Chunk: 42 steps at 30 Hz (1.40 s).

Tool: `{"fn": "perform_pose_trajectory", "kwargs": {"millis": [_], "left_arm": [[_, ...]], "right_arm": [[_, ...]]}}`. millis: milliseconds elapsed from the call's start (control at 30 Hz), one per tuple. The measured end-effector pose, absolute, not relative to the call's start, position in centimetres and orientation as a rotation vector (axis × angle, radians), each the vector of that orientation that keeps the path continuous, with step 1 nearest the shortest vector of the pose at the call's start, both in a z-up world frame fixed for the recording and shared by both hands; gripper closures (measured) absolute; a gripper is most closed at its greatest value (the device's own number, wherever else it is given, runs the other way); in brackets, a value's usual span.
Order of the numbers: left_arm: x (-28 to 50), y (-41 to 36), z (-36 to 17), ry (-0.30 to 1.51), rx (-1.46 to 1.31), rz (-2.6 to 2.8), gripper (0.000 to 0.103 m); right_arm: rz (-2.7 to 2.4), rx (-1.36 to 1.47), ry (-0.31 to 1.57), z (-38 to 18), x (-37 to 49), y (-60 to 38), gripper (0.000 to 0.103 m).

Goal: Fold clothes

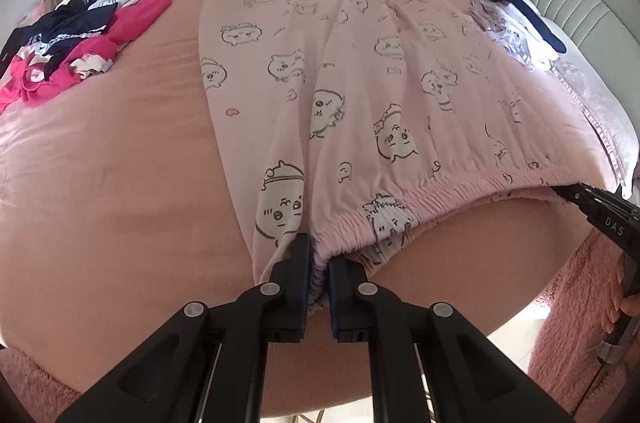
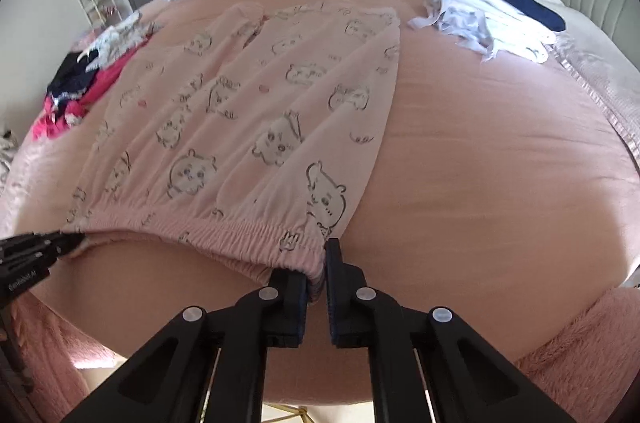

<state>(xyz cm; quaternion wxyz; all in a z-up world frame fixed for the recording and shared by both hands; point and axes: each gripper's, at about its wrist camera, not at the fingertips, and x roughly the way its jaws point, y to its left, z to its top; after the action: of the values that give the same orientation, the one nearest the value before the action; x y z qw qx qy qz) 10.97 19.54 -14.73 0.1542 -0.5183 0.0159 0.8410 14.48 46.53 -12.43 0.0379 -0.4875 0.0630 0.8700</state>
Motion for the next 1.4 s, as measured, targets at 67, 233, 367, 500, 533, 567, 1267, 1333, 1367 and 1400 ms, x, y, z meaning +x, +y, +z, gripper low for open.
{"fn": "perform_pose_trajectory", "kwargs": {"millis": [67,233,367,500,533,567,1267,1333,1367,1400], "left_arm": [[11.5,19.1,-14.4,0.045,-1.467,2.432,0.092],[12.2,17.7,-15.1,-0.057,-1.451,2.455,0.091],[12.6,16.1,-14.7,-0.164,-1.431,2.481,0.083],[12.4,15.4,-15.5,-0.204,-1.464,2.489,0.057],[12.4,15.5,-15.5,-0.197,-1.460,2.491,0.057],[12.4,15.9,-15.4,-0.174,-1.446,2.495,0.058],[11.6,18.6,-16.8,0.089,-1.441,2.603,0.088],[11.8,18.9,-16.4,0.084,-1.432,2.593,0.096],[11.8,18.9,-16.0,0.070,-1.427,2.589,0.097],[11.9,18.7,-15.4,0.051,-1.417,2.591,0.097]], "right_arm": [[2.688,-1.446,0.208,-11.3,14.7,46.8,0.098],[2.670,-1.463,0.208,-12.0,15.2,46.7,0.098],[2.641,-1.476,0.239,-12.7,15.7,47.5,0.098],[2.629,-1.476,0.288,-13.0,15.8,48.1,0.098],[2.627,-1.487,0.291,-13.2,15.8,48.0,0.098],[2.625,-1.500,0.286,-13.5,15.8,47.9,0.098],[2.665,-1.493,0.235,-15.2,15.0,47.1,0.096],[2.672,-1.494,0.221,-15.0,15.1,46.9,0.096],[2.680,-1.483,0.217,-14.6,15.3,46.9,0.097],[2.689,-1.469,0.220,-14.3,15.5,47.0,0.097]]}}
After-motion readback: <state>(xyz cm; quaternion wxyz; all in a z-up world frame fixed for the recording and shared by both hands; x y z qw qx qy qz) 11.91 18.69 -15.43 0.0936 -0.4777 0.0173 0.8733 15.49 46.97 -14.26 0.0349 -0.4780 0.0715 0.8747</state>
